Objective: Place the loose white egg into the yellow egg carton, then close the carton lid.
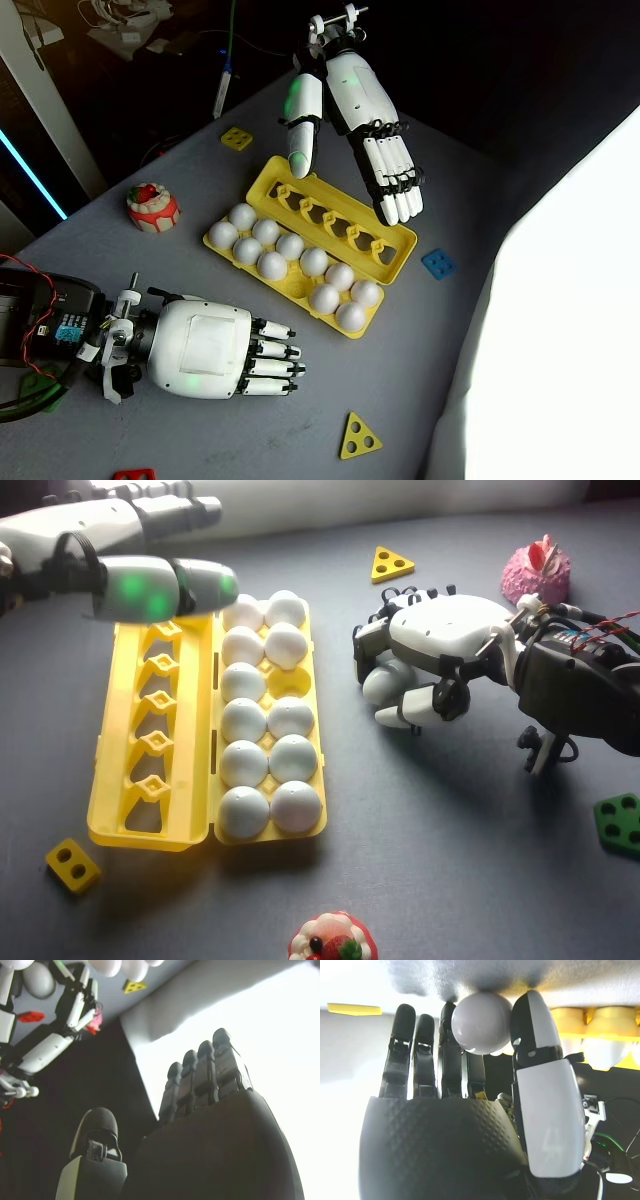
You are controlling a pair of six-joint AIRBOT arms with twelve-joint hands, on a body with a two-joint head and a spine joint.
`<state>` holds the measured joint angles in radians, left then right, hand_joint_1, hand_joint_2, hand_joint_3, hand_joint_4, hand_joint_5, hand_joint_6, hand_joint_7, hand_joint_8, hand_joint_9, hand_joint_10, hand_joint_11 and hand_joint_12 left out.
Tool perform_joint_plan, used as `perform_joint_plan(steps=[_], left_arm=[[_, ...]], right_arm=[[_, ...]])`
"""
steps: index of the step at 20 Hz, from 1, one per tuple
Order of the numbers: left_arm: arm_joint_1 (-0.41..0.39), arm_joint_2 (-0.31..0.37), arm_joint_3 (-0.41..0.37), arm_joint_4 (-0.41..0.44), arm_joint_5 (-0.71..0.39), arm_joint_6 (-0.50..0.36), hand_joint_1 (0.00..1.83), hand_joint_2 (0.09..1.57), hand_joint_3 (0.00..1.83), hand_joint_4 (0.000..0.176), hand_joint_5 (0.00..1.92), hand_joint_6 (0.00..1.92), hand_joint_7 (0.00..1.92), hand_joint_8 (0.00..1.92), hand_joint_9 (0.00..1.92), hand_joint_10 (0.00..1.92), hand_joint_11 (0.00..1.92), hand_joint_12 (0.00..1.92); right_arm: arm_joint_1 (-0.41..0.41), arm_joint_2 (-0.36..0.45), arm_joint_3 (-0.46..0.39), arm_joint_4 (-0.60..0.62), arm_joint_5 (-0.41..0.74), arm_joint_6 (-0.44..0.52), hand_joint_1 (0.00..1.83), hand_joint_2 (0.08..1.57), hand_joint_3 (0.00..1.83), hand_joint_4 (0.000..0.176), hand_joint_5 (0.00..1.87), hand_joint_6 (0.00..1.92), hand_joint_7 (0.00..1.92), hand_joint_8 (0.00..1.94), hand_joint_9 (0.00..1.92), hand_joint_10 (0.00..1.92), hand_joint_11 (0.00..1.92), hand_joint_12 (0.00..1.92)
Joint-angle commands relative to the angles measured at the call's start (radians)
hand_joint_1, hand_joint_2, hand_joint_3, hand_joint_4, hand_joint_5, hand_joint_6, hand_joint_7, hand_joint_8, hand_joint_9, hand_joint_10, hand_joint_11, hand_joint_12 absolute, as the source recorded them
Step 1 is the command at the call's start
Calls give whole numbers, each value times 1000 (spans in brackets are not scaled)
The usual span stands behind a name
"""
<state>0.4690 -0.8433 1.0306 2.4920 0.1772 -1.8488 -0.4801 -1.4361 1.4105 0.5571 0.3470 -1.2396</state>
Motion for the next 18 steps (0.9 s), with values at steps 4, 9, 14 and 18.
perform_joint_plan(steps=[4,9,14,18], left_arm=[[-50,3,1,-168,50,351,60,1293,0,24,52,7,22,6,0,0,5,4],[-23,14,0,-525,138,501,57,1298,1,24,38,0,38,7,0,0,0,3],[12,18,-1,-532,216,320,46,1293,2,20,61,0,50,7,0,0,0,115],[19,21,-1,-542,195,367,56,1298,2,20,41,1,28,0,0,0,0,106]], right_arm=[[11,9,-2,-16,110,15,1113,1191,0,0,839,1212,553,18,9,666,0,1149],[6,30,-45,-153,266,205,1114,1188,0,0,844,1206,559,15,7,664,0,1157],[-1,29,-60,-176,378,312,1110,1188,0,0,843,1209,552,5,25,690,0,1252],[-2,12,-73,-178,457,401,1115,1183,0,0,849,1193,544,1,9,687,0,1242]])
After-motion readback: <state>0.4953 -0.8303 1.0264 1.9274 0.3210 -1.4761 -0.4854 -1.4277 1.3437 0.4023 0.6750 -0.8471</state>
